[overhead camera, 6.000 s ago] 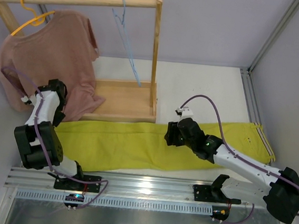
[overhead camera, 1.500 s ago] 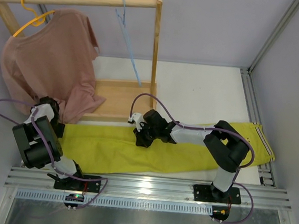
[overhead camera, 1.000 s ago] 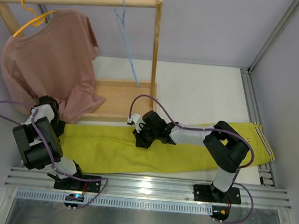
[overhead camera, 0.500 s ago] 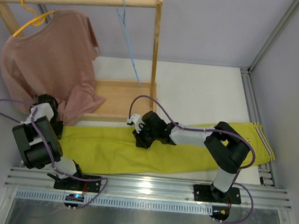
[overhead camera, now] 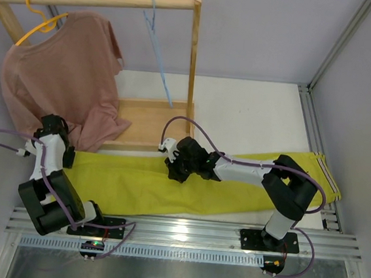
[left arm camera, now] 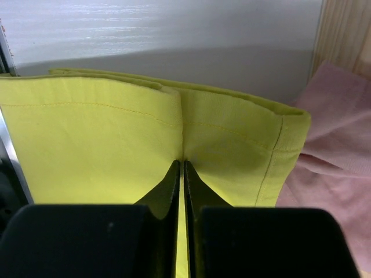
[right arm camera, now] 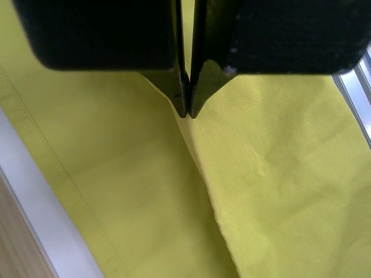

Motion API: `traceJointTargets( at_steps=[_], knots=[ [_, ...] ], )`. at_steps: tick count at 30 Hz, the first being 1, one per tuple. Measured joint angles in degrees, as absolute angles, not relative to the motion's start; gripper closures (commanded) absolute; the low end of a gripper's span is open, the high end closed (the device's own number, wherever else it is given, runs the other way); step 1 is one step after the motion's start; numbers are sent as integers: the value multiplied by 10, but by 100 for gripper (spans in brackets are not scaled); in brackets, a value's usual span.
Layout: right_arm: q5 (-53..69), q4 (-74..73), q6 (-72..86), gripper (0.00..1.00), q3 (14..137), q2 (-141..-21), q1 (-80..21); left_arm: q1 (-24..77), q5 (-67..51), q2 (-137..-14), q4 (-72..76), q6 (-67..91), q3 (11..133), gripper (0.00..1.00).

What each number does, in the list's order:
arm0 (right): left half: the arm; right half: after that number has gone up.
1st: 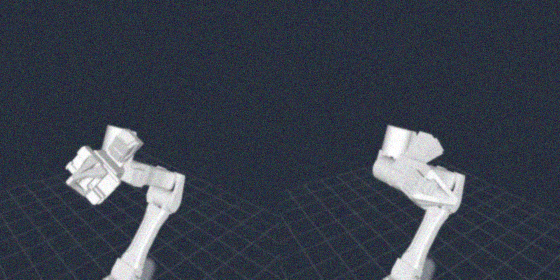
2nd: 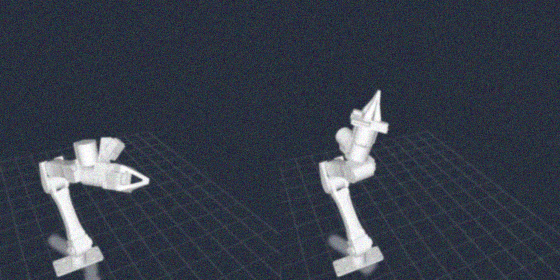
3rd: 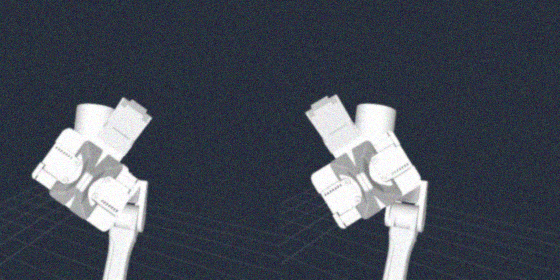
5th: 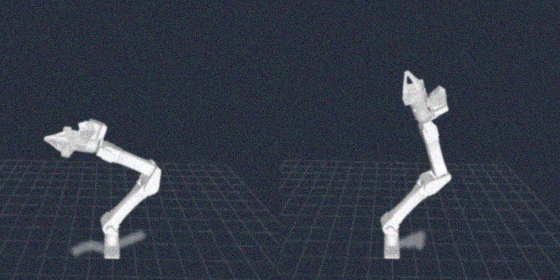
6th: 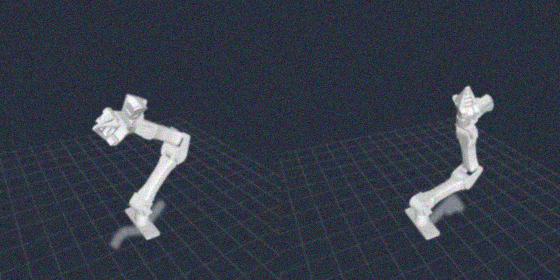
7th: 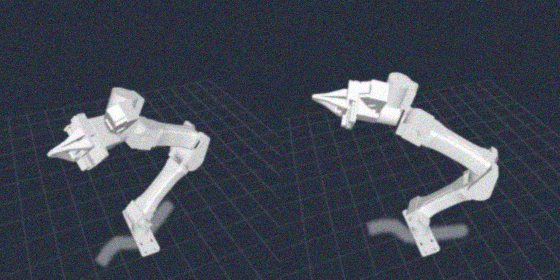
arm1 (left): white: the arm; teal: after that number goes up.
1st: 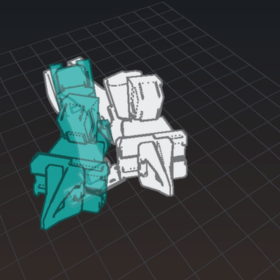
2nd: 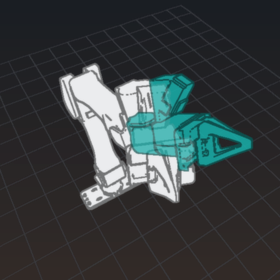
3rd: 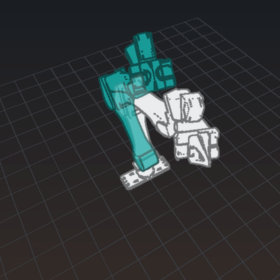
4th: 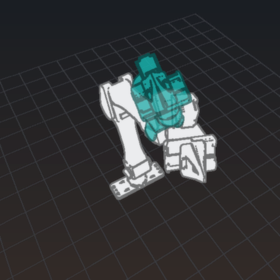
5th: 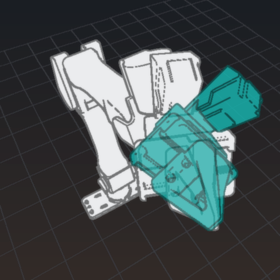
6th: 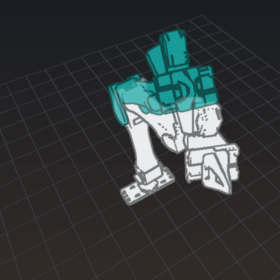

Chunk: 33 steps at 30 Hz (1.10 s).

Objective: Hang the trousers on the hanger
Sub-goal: Fold the trousers

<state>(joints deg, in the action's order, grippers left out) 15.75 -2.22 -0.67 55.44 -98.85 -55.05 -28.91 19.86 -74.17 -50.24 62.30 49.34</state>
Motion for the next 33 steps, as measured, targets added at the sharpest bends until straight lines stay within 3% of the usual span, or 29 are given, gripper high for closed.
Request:
traceJointTargets(
  at_steps=[3,10,11,14,19,23,33],
  knots=[
    [153,-22,2,96,554,-983,-551,-289,199,-738,-510,623,495,93],
    [152,-22,17,96,553,-982,-552,-289,201,-778,-513,611,499,90],
    [152,-22,17,96,553,-982,-552,-289,202,-784,-513,609,499,82],
    [151,-22,17,96,551,-982,-553,-289,201,-789,-512,606,498,72],
    [151,-22,17,96,548,-982,-554,-289,200,-789,-504,600,491,66],
    [151,-22,17,96,548,-982,-554,-290,200,-789,-502,594,486,54],
    [152,-21,17,96,548,-982,-554,-326,211,-812,-471,591,486,51]
  ],
)
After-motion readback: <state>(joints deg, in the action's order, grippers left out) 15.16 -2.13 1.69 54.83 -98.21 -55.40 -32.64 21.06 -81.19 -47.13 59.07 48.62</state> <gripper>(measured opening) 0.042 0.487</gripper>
